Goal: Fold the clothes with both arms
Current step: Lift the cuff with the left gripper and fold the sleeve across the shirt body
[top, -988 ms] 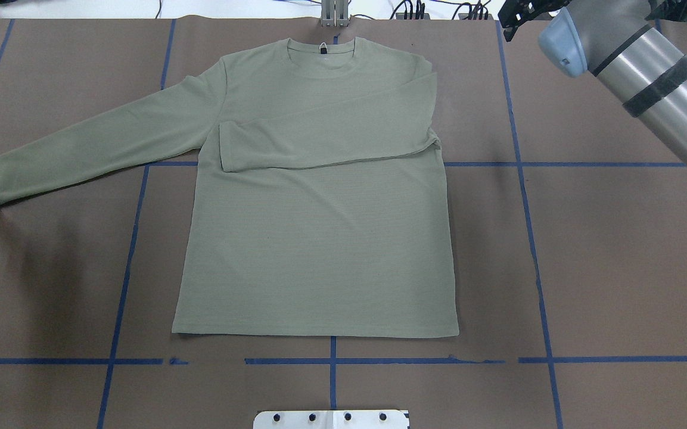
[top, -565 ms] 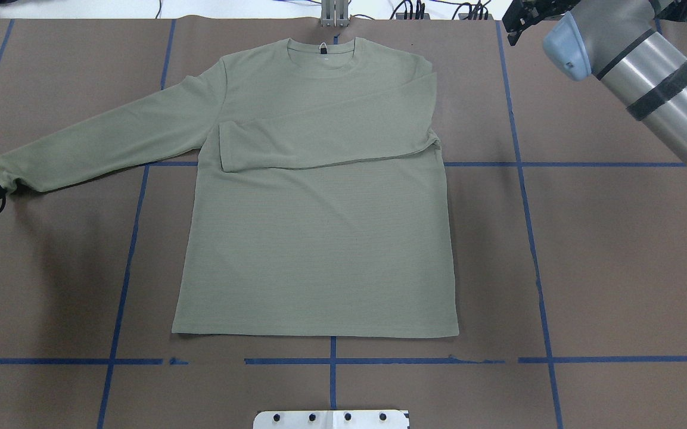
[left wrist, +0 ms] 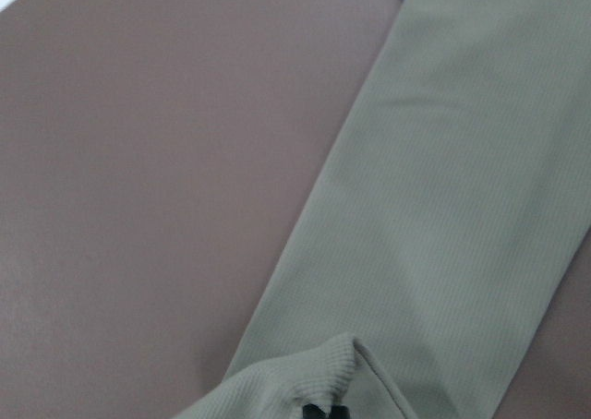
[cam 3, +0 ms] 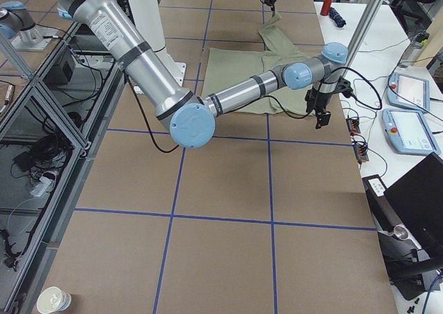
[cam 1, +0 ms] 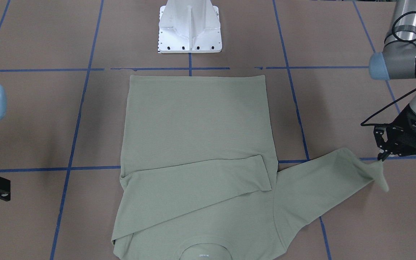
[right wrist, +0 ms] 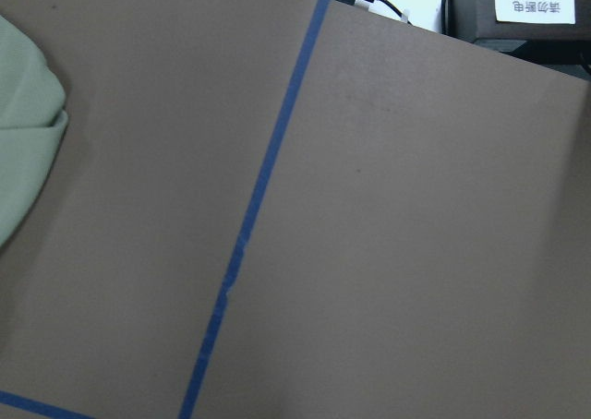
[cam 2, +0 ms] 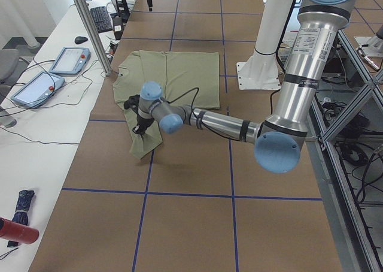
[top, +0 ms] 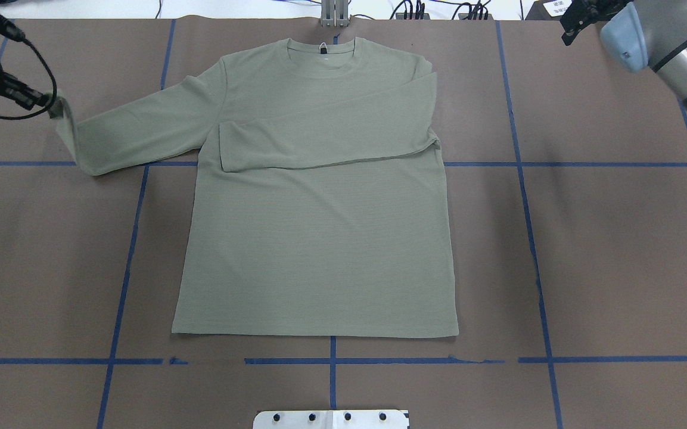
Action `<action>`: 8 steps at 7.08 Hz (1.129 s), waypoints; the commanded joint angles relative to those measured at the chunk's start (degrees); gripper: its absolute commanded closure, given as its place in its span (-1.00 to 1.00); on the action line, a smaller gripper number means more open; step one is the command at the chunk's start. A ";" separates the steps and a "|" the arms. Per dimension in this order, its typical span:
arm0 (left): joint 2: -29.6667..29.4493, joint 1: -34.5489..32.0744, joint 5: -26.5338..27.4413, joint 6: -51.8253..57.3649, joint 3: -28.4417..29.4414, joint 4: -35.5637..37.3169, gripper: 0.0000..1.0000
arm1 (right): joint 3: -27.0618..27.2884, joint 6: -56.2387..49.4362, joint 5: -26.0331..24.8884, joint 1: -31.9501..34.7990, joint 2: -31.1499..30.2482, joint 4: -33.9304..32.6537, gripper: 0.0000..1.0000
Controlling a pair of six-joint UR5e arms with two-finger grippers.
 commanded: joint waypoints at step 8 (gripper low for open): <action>-41.81 25.70 14.28 -55.97 14.53 7.57 1.00 | 0.41 -7.16 0.10 4.84 -4.60 -0.36 -1.00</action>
